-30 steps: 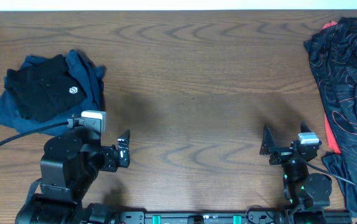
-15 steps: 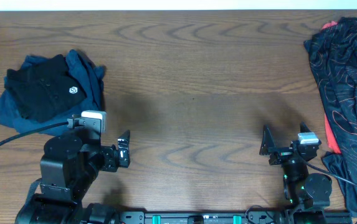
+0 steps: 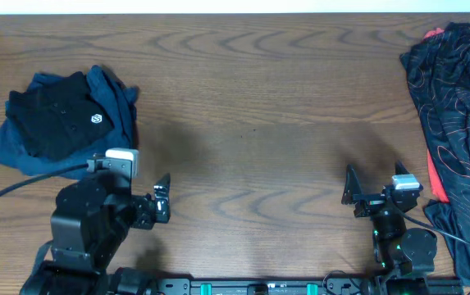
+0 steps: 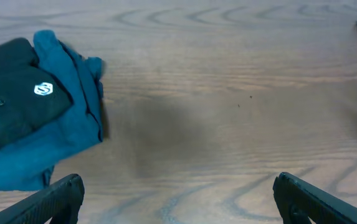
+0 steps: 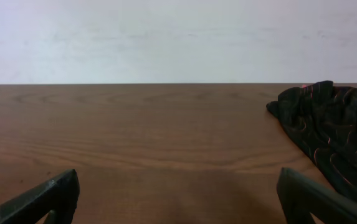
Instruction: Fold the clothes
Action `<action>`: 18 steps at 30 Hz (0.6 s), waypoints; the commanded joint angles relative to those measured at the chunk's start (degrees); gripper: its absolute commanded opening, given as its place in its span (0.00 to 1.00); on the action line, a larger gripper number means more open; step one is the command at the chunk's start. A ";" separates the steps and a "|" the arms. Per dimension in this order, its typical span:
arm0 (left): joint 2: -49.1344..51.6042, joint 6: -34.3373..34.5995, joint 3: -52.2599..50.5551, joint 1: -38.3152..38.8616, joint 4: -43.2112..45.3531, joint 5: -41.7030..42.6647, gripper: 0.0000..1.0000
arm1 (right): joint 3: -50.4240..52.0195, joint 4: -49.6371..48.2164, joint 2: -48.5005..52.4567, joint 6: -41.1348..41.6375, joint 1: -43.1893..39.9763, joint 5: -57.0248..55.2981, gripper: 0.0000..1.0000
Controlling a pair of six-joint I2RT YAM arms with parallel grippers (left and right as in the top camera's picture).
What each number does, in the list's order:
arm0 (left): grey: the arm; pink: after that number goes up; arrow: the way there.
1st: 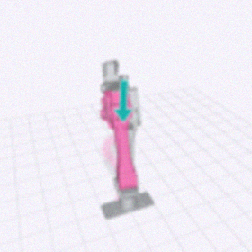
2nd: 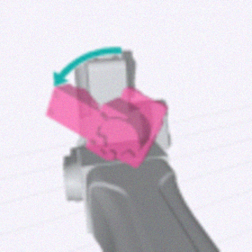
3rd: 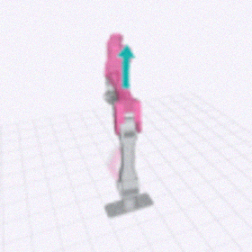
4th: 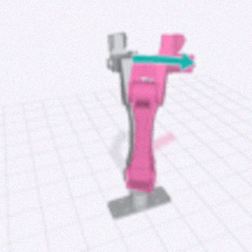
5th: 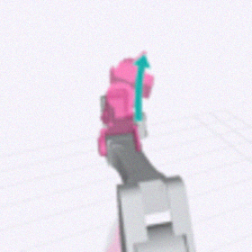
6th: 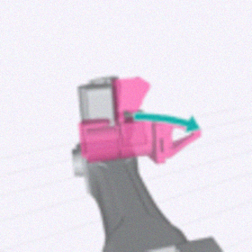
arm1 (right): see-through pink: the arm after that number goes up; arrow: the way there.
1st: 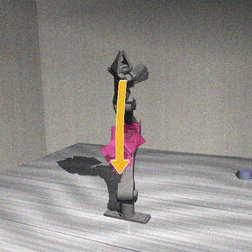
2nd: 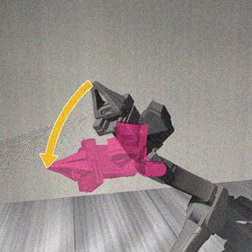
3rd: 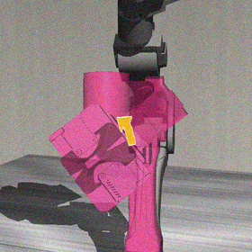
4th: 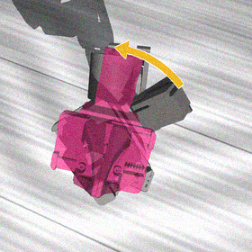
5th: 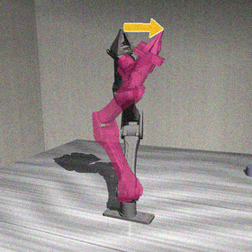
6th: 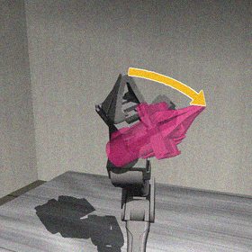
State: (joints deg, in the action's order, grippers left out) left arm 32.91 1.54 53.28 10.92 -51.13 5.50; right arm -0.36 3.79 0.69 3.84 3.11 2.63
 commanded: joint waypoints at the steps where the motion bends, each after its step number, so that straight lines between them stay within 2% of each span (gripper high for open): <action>1: -3.76 -1.86 -3.19 -0.24 -0.42 -1.97 0.98 | 0.04 0.17 -0.37 -0.74 -0.37 0.61 0.99; 5: -10.88 -1.92 -10.75 -0.24 1.55 -2.60 0.98 | 0.04 0.17 -0.37 -0.74 -0.37 0.59 0.99; 12: -25.90 -1.90 -27.19 -0.24 15.78 -6.29 0.98 | 0.04 0.20 -0.37 -0.74 -0.37 0.61 0.99; 18: -32.83 -1.90 -36.61 -0.42 23.65 -6.64 0.98 | 0.04 0.17 -0.37 -0.74 -0.37 0.61 0.99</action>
State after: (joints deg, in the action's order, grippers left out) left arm 2.28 0.12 19.46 10.87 -30.11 0.23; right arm -0.36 3.77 0.69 3.81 3.11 2.85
